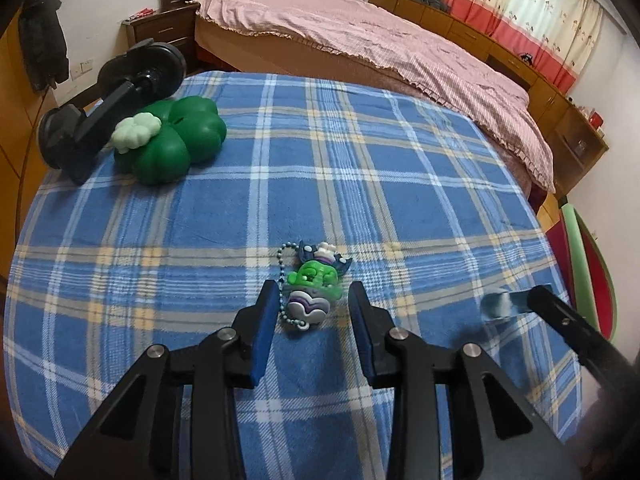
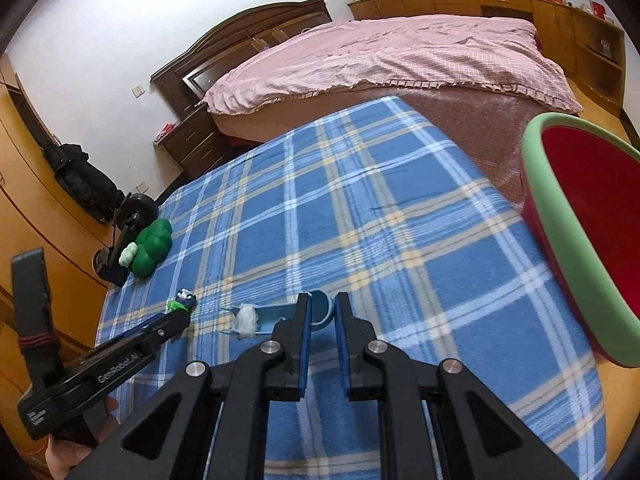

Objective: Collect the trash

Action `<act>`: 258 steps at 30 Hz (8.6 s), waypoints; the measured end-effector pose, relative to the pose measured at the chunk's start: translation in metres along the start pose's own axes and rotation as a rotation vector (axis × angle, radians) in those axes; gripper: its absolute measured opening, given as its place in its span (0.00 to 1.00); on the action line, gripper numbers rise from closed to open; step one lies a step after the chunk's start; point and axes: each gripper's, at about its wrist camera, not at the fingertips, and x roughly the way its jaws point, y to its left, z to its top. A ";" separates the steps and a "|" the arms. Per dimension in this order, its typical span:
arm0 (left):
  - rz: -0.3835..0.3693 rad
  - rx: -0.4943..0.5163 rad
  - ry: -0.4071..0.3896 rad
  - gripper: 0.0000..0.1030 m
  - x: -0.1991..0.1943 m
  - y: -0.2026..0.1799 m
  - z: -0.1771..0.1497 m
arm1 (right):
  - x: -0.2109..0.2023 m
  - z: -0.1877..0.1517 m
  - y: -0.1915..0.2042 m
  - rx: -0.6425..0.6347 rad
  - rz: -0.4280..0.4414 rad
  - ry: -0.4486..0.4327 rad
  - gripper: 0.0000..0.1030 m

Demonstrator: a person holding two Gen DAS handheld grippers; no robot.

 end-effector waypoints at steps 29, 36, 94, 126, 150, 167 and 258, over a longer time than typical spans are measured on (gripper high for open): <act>-0.084 0.110 -0.104 0.26 -0.048 -0.055 0.000 | -0.067 0.001 -0.043 0.089 -0.029 -0.128 0.13; -0.132 0.153 -0.110 0.26 -0.054 -0.088 0.002 | -0.090 0.003 -0.069 0.136 -0.060 -0.179 0.13; -0.115 0.220 0.082 0.24 0.021 -0.191 -0.024 | -0.145 -0.008 -0.213 0.374 -0.160 -0.279 0.13; -0.405 0.474 -0.012 0.34 -0.003 -0.313 -0.017 | -0.149 -0.005 -0.239 0.365 -0.313 -0.293 0.24; -0.143 0.290 -0.049 0.42 -0.044 -0.192 -0.019 | -0.155 -0.018 -0.150 0.213 -0.225 -0.288 0.72; -0.010 0.128 -0.101 0.45 -0.087 -0.089 -0.044 | -0.148 -0.041 -0.054 0.036 -0.155 -0.301 0.95; 0.146 0.018 -0.200 0.45 -0.121 -0.026 -0.077 | -0.130 -0.081 0.014 -0.103 -0.121 -0.256 0.97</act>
